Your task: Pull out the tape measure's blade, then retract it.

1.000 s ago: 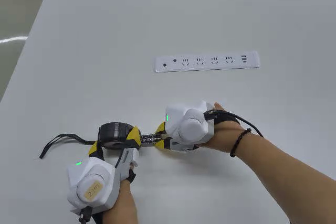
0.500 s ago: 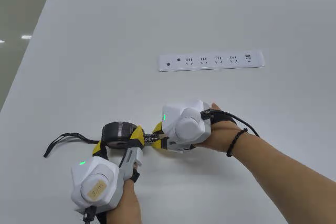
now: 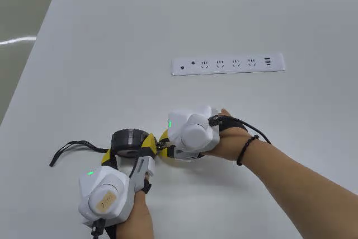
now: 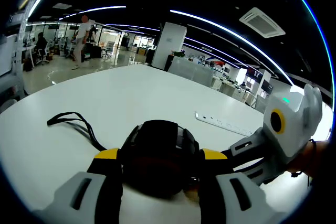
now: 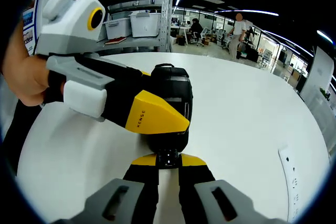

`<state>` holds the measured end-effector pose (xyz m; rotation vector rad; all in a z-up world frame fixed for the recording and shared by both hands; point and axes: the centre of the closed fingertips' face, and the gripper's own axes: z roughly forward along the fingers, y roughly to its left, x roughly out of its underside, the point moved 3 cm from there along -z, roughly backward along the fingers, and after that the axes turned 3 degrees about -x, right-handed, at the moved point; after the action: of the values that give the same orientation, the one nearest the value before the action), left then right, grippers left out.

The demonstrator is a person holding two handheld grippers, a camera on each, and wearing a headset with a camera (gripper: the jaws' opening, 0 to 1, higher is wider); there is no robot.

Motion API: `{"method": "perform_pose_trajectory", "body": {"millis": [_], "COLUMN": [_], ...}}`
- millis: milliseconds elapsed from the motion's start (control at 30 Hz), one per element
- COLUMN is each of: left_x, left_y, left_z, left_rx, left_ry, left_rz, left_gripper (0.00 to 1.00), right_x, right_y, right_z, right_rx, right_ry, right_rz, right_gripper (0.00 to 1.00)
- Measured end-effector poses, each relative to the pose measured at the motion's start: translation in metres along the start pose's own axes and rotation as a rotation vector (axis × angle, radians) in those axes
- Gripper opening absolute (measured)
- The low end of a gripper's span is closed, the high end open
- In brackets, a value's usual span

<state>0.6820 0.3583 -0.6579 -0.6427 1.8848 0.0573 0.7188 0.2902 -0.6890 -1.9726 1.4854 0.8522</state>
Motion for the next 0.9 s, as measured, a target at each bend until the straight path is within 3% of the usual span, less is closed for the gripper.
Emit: {"method": "perform_pose_trajectory", "body": {"millis": [600, 900], "left_x": [0.0003, -0.0009], "left_y": [-0.0006, -0.0007], "left_z": [0.0010, 0.0010], "left_rx": [0.002, 0.001], "left_ry": [0.001, 0.005], "left_rz": [-0.001, 0.005], "left_gripper": [0.55, 0.56], "right_x": [0.0005, -0.0001], "right_y": [-0.0020, -0.0016], "right_z": [0.0025, 0.0007], "right_rx": [-0.025, -0.026], "right_ry": [-0.002, 0.007], "right_rz": [-0.026, -0.085], "right_gripper": [0.14, 0.15]}}
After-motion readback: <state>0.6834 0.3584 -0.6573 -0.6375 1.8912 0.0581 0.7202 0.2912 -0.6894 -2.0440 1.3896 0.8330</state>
